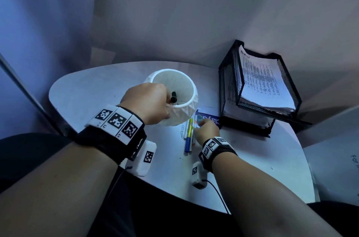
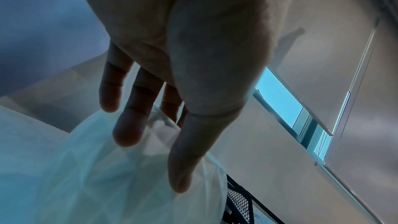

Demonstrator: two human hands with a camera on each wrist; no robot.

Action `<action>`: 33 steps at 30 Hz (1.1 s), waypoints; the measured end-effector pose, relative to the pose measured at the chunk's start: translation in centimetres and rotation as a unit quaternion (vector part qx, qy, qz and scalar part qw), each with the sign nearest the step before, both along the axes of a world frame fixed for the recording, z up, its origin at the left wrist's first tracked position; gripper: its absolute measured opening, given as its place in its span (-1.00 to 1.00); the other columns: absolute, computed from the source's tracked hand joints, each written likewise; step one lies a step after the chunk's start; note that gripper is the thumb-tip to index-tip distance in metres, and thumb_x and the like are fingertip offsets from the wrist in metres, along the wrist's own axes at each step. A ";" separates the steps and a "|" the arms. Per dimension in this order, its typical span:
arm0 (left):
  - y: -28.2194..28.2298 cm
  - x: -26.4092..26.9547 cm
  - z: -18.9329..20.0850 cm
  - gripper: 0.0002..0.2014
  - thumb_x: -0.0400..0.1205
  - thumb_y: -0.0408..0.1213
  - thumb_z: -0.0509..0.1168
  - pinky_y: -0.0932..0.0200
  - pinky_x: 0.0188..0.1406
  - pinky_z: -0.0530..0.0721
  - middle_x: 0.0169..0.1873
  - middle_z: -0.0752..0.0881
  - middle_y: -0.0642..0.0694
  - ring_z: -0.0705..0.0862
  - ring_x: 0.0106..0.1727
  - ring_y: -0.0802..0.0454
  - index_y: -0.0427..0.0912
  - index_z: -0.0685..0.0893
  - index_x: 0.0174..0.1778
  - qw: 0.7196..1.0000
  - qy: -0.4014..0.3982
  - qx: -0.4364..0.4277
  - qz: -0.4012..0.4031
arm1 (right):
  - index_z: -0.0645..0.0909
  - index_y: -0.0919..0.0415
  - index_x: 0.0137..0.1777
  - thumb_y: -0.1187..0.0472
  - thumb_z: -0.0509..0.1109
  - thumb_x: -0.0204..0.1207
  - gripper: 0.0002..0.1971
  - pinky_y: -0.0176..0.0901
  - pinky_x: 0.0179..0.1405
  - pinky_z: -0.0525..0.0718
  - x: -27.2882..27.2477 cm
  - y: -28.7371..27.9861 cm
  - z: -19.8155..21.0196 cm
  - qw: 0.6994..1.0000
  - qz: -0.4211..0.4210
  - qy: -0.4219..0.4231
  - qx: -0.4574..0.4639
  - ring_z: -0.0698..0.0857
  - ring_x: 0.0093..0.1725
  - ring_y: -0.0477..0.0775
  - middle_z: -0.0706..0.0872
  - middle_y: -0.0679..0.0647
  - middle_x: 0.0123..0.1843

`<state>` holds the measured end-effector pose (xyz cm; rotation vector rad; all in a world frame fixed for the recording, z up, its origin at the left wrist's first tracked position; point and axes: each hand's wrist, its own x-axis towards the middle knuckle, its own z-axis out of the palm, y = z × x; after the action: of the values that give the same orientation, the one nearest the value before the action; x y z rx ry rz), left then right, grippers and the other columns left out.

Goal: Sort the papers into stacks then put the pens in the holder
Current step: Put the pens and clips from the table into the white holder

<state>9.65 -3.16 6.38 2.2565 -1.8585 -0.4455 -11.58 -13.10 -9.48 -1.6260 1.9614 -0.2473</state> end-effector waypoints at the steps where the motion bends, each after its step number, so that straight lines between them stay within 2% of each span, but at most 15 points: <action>1: 0.0 0.0 0.0 -0.85 0.47 -0.04 0.51 0.12 -0.25 0.48 -0.27 0.70 0.04 0.66 -0.10 -0.13 0.10 0.66 -0.17 1.000 0.000 0.000 -0.001 | 0.65 0.08 0.22 0.28 0.38 0.49 -0.70 -0.09 0.04 0.72 0.2 0.1 0.0 1.000 0.002 0.007 0.003 0.74 0.03 0.21 0.76 0.13 0.12; 3: -0.1 0.0 0.0 -0.83 0.47 -0.04 0.52 0.12 -0.24 0.48 -0.29 0.67 0.05 0.65 -0.11 -0.13 0.10 0.64 -0.20 1.000 -0.001 0.000 -0.002 | 0.62 0.05 0.20 0.31 0.35 0.46 -0.67 0.03 0.06 0.80 0.2 0.0 -0.3 1.000 0.006 0.025 -0.002 0.75 0.00 0.25 0.73 0.13 0.08; 6: -0.2 0.1 -0.1 -0.81 0.47 -0.04 0.53 0.12 -0.23 0.50 -0.28 0.68 0.04 0.65 -0.11 -0.14 0.08 0.63 -0.22 1.000 0.000 0.002 -0.002 | 0.57 0.06 0.31 0.30 0.37 0.49 -0.61 -0.09 -0.01 0.68 -0.3 -0.4 -0.5 0.999 0.010 0.039 -0.009 0.71 0.01 0.24 0.74 0.15 0.15; 8: -0.3 0.1 0.0 -0.82 0.47 -0.03 0.53 0.12 -0.23 0.50 -0.26 0.70 0.03 0.66 -0.10 -0.14 0.09 0.64 -0.22 1.000 0.002 0.003 0.000 | 0.57 0.13 0.36 0.30 0.37 0.50 -0.59 -0.15 -0.06 0.56 -0.5 -0.7 -0.3 1.000 -0.009 0.015 -0.021 0.68 0.02 0.23 0.72 0.16 0.18; 12: -0.4 0.0 0.0 -0.83 0.48 -0.02 0.54 0.12 -0.21 0.51 -0.23 0.72 0.03 0.66 -0.09 -0.12 0.10 0.68 -0.17 1.000 0.003 0.004 -0.002 | 0.62 0.26 0.13 0.39 0.26 0.47 -0.74 -0.12 -0.05 0.57 -0.2 -1.0 0.2 0.997 -0.047 -0.046 -0.044 0.67 0.01 0.26 0.67 0.14 -0.01; 14: -0.4 0.0 -0.1 -0.83 0.48 -0.02 0.54 0.12 -0.20 0.52 -0.21 0.73 0.03 0.66 -0.08 -0.11 0.10 0.69 -0.14 1.000 0.004 0.005 -0.002 | 0.62 0.27 0.04 0.37 0.27 0.44 -0.79 -0.12 -0.11 0.56 0.1 -0.6 0.1 0.997 -0.041 -0.052 -0.036 0.69 -0.04 0.29 0.70 0.15 -0.11; 18: -0.3 0.0 -0.1 -0.81 0.48 0.00 0.54 0.11 -0.18 0.54 -0.21 0.74 0.04 0.66 -0.07 -0.10 0.09 0.76 -0.06 1.000 0.004 0.006 -0.004 | 0.58 0.16 -0.03 0.22 0.34 0.39 -0.84 -0.12 -0.25 0.52 0.2 0.6 -0.7 0.999 -0.009 -0.030 -0.015 0.68 -0.16 0.19 0.71 0.10 -0.13; 21: -0.2 0.0 -0.2 -0.82 0.48 -0.01 0.54 0.11 -0.18 0.53 -0.21 0.74 0.04 0.67 -0.06 -0.11 0.08 0.76 -0.07 1.000 0.003 0.006 -0.004 | 0.56 0.15 -0.10 0.21 0.35 0.36 -0.87 -0.13 -0.24 0.55 -0.2 1.2 -1.4 1.000 -0.010 -0.001 -0.011 0.68 -0.18 0.18 0.71 0.09 -0.15; 26: -0.1 0.1 -0.1 -0.84 0.49 -0.02 0.53 0.12 -0.18 0.51 -0.23 0.68 0.04 0.64 -0.07 -0.11 0.15 0.70 -0.10 1.000 0.004 0.008 -0.005 | 0.57 0.15 -0.15 0.21 0.32 0.40 -0.94 -0.16 -0.29 0.48 -0.9 1.2 -1.3 0.999 0.008 0.045 -0.011 0.66 -0.19 0.19 0.72 0.10 -0.19; 30: -0.2 -0.1 -0.3 -0.84 0.49 -0.03 0.53 0.12 -0.21 0.49 -0.30 0.64 0.07 0.64 -0.09 -0.11 0.11 0.74 -0.07 1.000 0.001 0.009 -0.008 | 0.61 0.17 -0.15 0.13 0.35 0.39 -0.87 -0.17 -0.35 0.49 -1.0 1.4 -0.6 1.000 0.010 0.020 -0.007 0.64 -0.28 0.13 0.72 0.07 -0.26; 33: -0.3 -0.1 -0.3 -0.81 0.48 -0.02 0.53 0.12 -0.19 0.51 -0.25 0.68 0.05 0.64 -0.08 -0.10 0.10 0.76 -0.04 1.000 0.000 0.006 -0.011 | 0.54 0.12 -0.20 0.11 0.38 0.34 -0.87 -0.18 -0.38 0.48 -0.6 1.9 -0.6 0.999 0.024 0.021 -0.003 0.62 -0.32 0.05 0.70 0.02 -0.28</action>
<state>9.53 -3.45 6.08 2.2463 -1.8878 -0.4602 -12.14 -11.25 -10.11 -1.6914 1.9525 -0.2014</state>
